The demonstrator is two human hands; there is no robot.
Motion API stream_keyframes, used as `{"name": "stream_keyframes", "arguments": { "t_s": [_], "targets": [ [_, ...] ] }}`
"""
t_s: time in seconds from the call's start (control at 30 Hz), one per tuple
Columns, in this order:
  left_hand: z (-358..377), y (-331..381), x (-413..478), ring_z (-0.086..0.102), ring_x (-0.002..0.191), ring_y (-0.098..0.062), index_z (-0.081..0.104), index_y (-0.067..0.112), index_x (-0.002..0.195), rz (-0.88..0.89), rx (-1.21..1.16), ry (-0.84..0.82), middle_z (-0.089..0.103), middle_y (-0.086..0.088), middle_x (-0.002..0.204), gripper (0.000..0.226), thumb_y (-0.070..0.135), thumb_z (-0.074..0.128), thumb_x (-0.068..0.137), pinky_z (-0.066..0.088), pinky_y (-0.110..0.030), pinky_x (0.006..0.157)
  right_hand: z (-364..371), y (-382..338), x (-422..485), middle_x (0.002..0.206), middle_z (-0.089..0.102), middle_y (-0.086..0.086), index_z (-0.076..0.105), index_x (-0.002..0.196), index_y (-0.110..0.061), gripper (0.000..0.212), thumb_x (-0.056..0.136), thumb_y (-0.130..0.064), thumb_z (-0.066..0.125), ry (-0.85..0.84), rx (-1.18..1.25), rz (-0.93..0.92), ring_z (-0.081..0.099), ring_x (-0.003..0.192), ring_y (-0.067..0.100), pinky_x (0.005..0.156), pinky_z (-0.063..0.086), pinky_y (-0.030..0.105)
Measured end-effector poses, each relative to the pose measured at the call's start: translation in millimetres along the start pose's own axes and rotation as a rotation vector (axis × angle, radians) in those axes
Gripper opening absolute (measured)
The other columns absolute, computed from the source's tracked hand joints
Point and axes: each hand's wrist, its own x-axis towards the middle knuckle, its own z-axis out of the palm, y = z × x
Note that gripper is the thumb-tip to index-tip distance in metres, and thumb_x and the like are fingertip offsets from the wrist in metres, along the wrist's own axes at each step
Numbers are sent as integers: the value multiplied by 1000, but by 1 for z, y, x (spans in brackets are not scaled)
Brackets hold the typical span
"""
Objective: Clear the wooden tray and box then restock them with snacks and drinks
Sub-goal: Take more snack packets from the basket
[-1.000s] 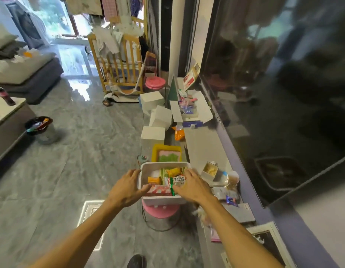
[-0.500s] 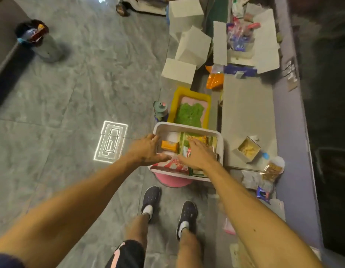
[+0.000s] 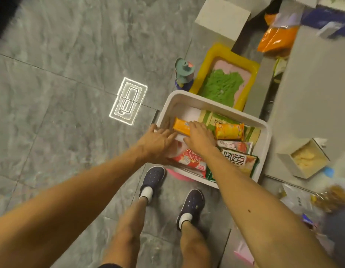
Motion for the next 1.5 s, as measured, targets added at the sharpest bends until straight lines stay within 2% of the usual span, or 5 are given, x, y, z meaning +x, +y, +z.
{"name": "stream_keyframes", "arguments": {
  "t_s": [0.2, 0.47, 0.87, 1.17, 1.5],
  "targets": [
    [3, -4, 2, 63, 108, -22, 60, 23, 128, 49, -31, 130, 66, 2, 121, 81, 81, 68, 73, 40, -46, 105, 1, -4, 12, 127, 67, 9, 57, 131, -17, 38, 98, -32, 70, 100, -69, 23, 59, 120, 33, 98, 48, 47],
    [-79, -14, -33, 60, 90, -18, 60, 22, 118, 48, -187, 188, 57, 4, 111, 75, 76, 73, 68, 62, -38, 70, -97, -1, -38, 129, 63, 10, 56, 136, -15, 47, 95, -30, 74, 207, 148, 93, 59, 121, 34, 93, 51, 45],
    [-327, -4, -163, 64, 78, -19, 55, 28, 104, -274, -511, 571, 58, 10, 97, 96, 109, 45, 54, 55, -38, 68, -349, 0, -217, 117, 70, 10, 64, 133, -18, 43, 98, -42, 71, 737, 477, 250, 68, 103, 34, 74, 46, 33],
    [-471, 26, -186, 64, 69, -9, 56, 34, 108, 0, -562, 781, 65, 9, 94, 71, 96, 50, 75, 55, -32, 57, -471, -4, -332, 103, 73, 8, 65, 115, -20, 37, 95, -50, 71, 1028, 505, 401, 70, 93, 30, 69, 53, 36],
    [-501, 136, -185, 64, 85, -8, 57, 35, 117, 496, -457, 572, 67, 7, 105, 65, 89, 46, 84, 56, -37, 75, -420, -34, -494, 99, 74, 11, 66, 106, -17, 30, 89, -41, 74, 1306, 526, 822, 67, 93, 38, 71, 49, 41]
  ]
}}
